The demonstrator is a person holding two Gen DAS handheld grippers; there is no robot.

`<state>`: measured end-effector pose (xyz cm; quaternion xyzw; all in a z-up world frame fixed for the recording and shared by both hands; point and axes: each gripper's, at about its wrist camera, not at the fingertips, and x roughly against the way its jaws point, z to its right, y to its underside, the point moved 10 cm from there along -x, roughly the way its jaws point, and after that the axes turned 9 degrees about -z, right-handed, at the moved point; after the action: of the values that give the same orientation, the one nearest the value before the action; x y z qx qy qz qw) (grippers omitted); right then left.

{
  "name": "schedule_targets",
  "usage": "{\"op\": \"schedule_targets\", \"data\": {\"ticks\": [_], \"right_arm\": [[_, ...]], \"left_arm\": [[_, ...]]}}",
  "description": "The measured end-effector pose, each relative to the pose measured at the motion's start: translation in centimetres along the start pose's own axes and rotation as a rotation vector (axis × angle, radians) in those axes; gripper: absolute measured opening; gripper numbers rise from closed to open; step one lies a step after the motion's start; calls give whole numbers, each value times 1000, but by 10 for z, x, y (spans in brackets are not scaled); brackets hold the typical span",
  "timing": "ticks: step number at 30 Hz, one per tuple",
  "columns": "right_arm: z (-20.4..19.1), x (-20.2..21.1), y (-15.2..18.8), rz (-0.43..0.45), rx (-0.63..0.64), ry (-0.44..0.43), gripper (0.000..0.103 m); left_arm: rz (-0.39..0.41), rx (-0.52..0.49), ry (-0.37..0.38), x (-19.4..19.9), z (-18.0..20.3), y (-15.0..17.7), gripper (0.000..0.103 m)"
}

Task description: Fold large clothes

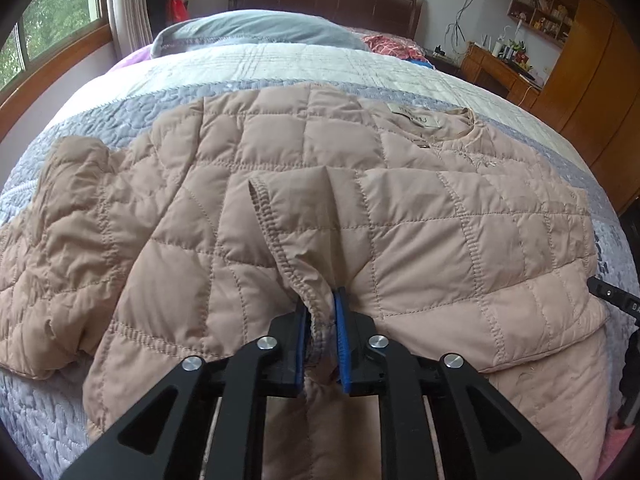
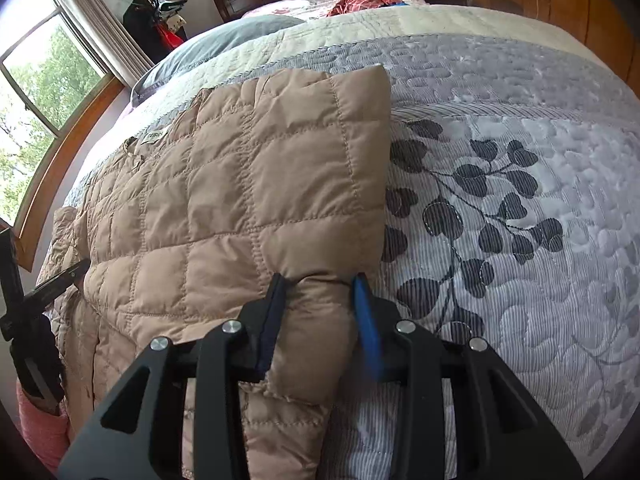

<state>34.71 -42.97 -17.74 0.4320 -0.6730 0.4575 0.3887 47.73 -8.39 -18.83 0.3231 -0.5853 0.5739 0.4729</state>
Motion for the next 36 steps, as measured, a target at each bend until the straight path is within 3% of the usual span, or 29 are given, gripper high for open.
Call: {"op": "schedule_targets", "data": {"ticks": [3, 5, 8, 11, 14, 18, 24, 26, 29, 32, 36], "right_arm": [[-3, 11, -2, 19, 7, 19, 38], [-9, 29, -6, 56, 19, 6, 37], [-36, 50, -5, 66, 44, -75, 37], [-70, 48, 4, 32, 118, -71, 37], [-89, 26, 12, -33, 160, -34, 37], [-88, -9, 21, -100, 178, 44, 37], [-92, -10, 20, -138, 195, 38, 37], [-110, 7, 0, -114, 189, -45, 37], [-112, 23, -37, -49, 168, -6, 37], [-106, 9, -72, -47, 118, 33, 37], [-85, -26, -86, -96, 53, 38, 34]], "left_arm": [[-3, 27, 4, 12, -6, 0, 25], [48, 59, -21, 34, -17, -5, 35], [130, 43, -37, 68, -12, -9, 36], [145, -49, -17, 82, 22, -4, 36], [81, -124, 9, 65, 48, 5, 37], [-33, -134, -47, 11, 42, 16, 38], [-31, -109, 0, 16, 42, 15, 38], [3, -110, 27, 30, 50, 2, 38], [43, -105, 11, 41, 57, -22, 43], [11, -104, -7, 26, 67, -40, 43], [-60, -107, -30, -8, 70, -47, 43]]}}
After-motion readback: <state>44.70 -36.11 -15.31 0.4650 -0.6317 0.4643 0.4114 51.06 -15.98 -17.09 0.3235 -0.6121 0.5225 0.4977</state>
